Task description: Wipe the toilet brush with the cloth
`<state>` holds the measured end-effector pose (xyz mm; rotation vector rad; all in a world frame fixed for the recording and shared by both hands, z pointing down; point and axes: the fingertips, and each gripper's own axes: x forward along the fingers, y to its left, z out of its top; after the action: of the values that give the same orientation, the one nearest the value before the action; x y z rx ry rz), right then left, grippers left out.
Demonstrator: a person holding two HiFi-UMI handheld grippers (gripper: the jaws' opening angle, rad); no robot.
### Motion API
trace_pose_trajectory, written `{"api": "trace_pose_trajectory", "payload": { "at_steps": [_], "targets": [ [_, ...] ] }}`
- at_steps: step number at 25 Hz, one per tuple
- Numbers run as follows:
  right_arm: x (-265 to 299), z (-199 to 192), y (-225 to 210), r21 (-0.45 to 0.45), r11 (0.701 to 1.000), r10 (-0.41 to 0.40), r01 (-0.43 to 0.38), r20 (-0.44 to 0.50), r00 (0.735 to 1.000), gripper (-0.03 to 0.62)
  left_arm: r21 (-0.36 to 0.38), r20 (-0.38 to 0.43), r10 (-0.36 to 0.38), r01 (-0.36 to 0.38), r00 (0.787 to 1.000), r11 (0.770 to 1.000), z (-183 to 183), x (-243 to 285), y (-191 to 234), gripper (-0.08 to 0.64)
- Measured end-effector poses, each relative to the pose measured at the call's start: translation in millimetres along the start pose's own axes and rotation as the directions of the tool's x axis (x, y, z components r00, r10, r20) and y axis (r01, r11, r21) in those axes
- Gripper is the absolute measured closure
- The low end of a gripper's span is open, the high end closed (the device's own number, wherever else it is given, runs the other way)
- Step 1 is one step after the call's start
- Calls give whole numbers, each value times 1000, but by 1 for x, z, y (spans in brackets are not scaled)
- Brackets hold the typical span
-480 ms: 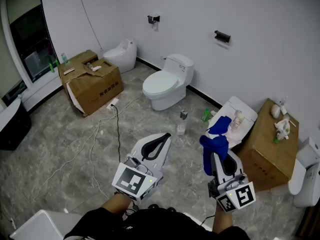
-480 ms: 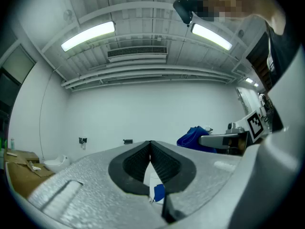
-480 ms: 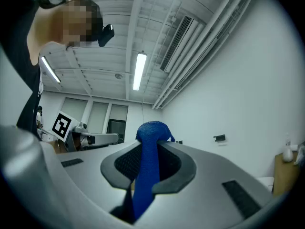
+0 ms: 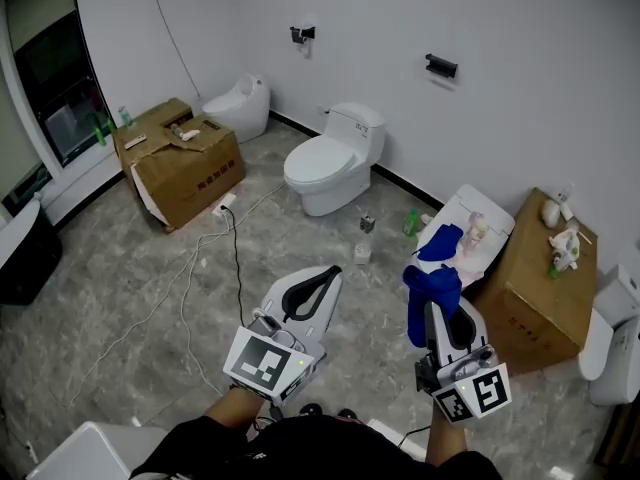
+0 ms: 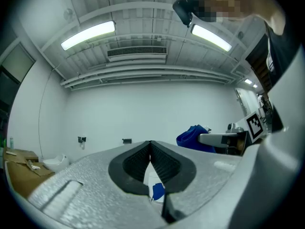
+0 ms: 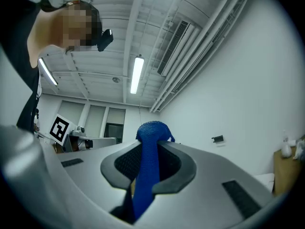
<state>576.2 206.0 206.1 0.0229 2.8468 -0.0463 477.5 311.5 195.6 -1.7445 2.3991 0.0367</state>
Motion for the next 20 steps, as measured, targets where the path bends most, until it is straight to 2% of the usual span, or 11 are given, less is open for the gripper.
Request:
{"api": "trace_pose_trajectory", "payload": {
  "at_steps": [6, 11, 20],
  "targets": [
    [3, -1, 14, 42, 999, 4, -5, 26, 1000, 528, -5, -4, -15, 15, 1000, 1000, -3, -11, 8, 554],
    [11, -4, 26, 40, 999, 0, -1, 20, 1000, 528, -17, -8, -16, 16, 1000, 1000, -6, -23, 19, 554],
    [30, -14, 63, 43, 999, -16, 15, 30, 999, 528, 3, 1, -37, 37, 999, 999, -10, -59, 49, 554]
  ]
}}
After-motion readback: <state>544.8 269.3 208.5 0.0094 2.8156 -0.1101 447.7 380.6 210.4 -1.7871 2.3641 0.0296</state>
